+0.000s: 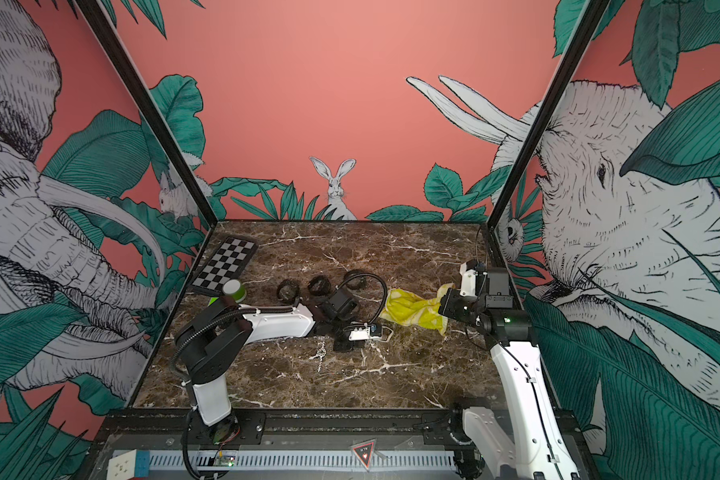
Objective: Wipe the watch dial
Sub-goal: Pick up the watch at the center of the board.
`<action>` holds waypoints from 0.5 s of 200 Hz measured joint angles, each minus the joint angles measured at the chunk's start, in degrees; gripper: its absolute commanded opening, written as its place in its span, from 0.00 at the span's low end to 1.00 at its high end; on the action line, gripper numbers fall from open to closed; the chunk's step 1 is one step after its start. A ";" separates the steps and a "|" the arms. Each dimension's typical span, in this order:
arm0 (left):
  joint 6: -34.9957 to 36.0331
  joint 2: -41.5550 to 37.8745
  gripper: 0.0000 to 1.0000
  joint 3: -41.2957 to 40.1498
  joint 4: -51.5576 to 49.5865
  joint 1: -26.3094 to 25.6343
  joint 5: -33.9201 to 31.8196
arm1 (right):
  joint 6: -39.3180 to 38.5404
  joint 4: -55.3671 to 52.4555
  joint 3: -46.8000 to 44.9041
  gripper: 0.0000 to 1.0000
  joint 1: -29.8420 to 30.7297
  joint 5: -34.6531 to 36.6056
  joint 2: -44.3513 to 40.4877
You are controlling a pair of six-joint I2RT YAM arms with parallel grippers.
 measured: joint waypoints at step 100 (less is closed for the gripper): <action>-3.39 -0.39 0.15 -1.01 0.52 -0.04 0.55 | 0.02 0.11 0.00 0.00 -0.35 -1.73 0.00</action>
